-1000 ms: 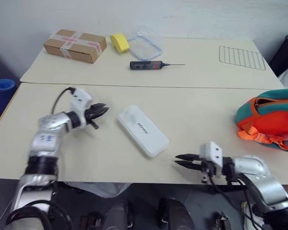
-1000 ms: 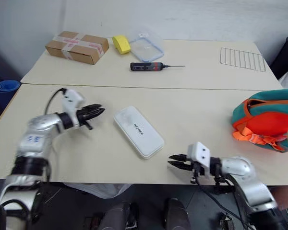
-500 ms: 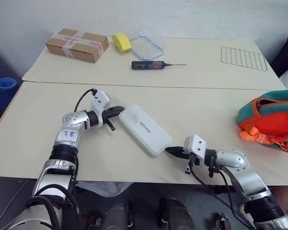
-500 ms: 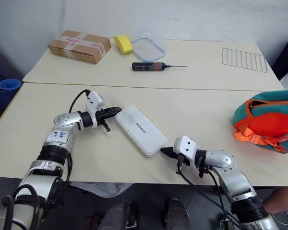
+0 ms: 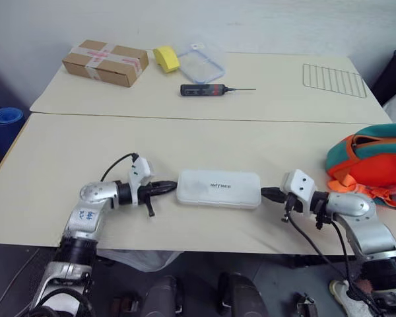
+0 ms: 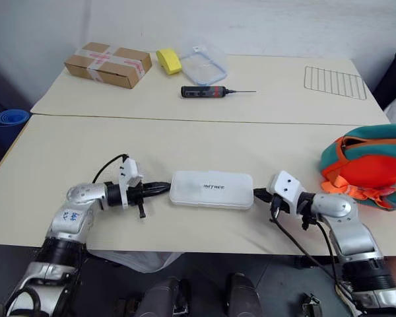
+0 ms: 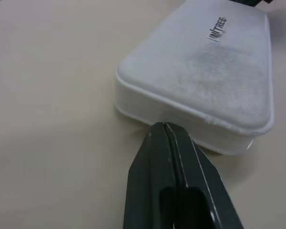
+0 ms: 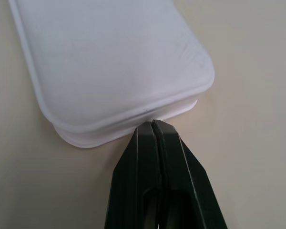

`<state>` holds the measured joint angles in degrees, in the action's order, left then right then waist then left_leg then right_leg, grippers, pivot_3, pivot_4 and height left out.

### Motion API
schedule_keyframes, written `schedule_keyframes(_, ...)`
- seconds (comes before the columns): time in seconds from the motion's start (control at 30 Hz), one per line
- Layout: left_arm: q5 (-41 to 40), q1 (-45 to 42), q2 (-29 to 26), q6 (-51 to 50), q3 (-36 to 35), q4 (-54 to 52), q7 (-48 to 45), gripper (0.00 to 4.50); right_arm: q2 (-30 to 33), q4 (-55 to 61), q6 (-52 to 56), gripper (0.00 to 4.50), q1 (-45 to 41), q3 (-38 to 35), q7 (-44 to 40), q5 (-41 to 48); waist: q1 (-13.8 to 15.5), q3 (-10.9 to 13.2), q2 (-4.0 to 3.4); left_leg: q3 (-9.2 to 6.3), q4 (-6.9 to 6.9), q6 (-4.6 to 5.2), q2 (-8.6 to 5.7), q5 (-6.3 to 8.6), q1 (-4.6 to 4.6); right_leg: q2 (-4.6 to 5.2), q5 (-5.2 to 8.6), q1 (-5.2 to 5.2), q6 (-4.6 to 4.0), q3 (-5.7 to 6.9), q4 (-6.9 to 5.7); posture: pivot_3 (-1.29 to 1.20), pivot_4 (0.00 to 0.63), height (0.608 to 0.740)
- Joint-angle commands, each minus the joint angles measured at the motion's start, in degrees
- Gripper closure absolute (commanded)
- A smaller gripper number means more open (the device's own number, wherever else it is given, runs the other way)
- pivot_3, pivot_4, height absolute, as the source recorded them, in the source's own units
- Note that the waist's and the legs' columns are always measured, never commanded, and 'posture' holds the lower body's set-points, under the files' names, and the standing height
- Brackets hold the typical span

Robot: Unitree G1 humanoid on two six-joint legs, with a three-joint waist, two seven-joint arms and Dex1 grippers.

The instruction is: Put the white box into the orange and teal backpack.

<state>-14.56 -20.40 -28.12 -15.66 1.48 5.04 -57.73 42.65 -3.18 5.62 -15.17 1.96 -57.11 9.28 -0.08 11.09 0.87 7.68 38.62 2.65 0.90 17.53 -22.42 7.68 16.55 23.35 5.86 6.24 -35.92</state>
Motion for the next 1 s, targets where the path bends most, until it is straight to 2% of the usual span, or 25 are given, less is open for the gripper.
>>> schedule_keyframes(0.03,-3.36,2.44,-1.55,-7.50,-2.24,-8.45,3.18,4.49,2.81,-3.74,-2.51,4.50,-1.47,-1.29,-0.69,-1.71,-0.03,0.00,0.00,0.00,-0.01,0.00,0.00,0.00,0.00,0.01,0.00,0.00,0.00,-0.03,0.02,0.00,0.150,0.740)
schedule_keyframes(0.17,-11.03,3.53,-4.38,-28.08,-7.52,-12.51,7.59,3.64,3.99,-5.82,-2.69,4.50,-1.94,-1.36,-1.53,-1.67,-0.15,0.00,0.00,-0.02,-0.01,-0.05,0.07,0.02,0.02,-0.01,0.01,0.00,-0.01,-0.12,0.02,0.00,0.150,0.740)
schedule_keyframes(0.27,-21.40,-1.97,-6.08,-58.31,-12.89,-11.89,10.45,2.74,4.37,-6.32,-2.82,4.50,-2.34,-0.84,-2.65,-1.61,-0.10,0.00,0.00,-0.09,0.01,-0.07,0.09,0.01,0.02,-0.03,0.01,-0.06,-0.01,-0.16,0.02,0.00,0.150,0.740)
schedule_keyframes(0.33,-24.89,-5.84,-5.06,-71.32,-16.35,-9.48,10.96,2.11,4.53,-6.71,-3.12,4.50,-2.72,-0.52,-3.34,-1.76,-0.05,0.00,0.00,-0.24,0.13,-0.07,0.09,0.01,0.00,-0.07,0.01,-0.18,-0.01,-0.13,-0.03,0.00,0.150,0.740)
schedule_keyframes(0.4,-26.23,-8.86,-3.40,-76.19,-18.17,-4.45,14.47,1.56,4.66,-7.08,-3.71,4.50,-3.16,0.01,-4.00,-2.22,-0.05,0.00,0.00,-0.34,0.16,-0.07,0.05,0.02,0.03,-0.09,0.01,-0.31,-0.01,-0.10,-0.04,0.00,0.150,0.740)
schedule_keyframes(0.47,-28.88,-11.49,-2.24,-76.84,-19.46,2.47,18.54,0.90,4.65,-7.37,-4.17,4.50,-3.57,0.46,-4.52,-2.56,-0.10,0.00,0.00,-0.42,0.17,-0.09,0.04,0.03,0.13,-0.12,0.01,-0.49,-0.01,-0.04,0.00,0.00,0.150,0.740)
schedule_keyframes(0.53,-32.08,-13.26,-2.91,-76.84,-16.19,5.97,18.78,0.31,4.28,-7.64,-4.22,4.50,-4.21,1.05,-4.78,-3.01,-0.12,0.00,0.00,-0.48,0.18,-0.13,0.05,0.05,0.15,-0.11,0.01,-0.53,-0.02,-0.03,0.00,0.00,0.150,0.740)
schedule_keyframes(0.73,-31.80,-18.44,-0.40,-76.84,-7.87,11.82,23.13,0.31,2.35,-8.96,-4.46,4.50,-6.44,2.23,-4.80,-3.79,0.05,-0.01,0.00,-0.63,0.27,-0.22,0.04,0.09,0.26,-0.09,0.02,-0.77,-0.03,0.05,0.06,0.00,0.150,0.740)
schedule_keyframes(0.87,-30.47,-22.68,6.41,-76.84,-10.11,16.69,26.41,0.31,0.28,-10.10,-5.92,4.50,-8.03,4.06,-4.48,-5.22,0.23,-0.03,-0.01,-0.68,0.29,-0.22,-0.02,0.09,0.27,-0.09,0.02,-0.81,-0.03,0.07,0.05,0.00,0.150,0.740)
schedule_keyframes(1.0,-28.77,-24.61,10.01,-76.84,-12.50,19.35,28.46,0.31,-1.59,-9.44,-5.81,4.50,-8.60,4.60,-3.74,-5.75,-0.01,-0.03,0.00,-0.68,0.32,-0.23,-0.01,0.09,0.26,-0.11,0.02,-0.82,-0.03,0.08,0.06,0.00,0.150,0.740)
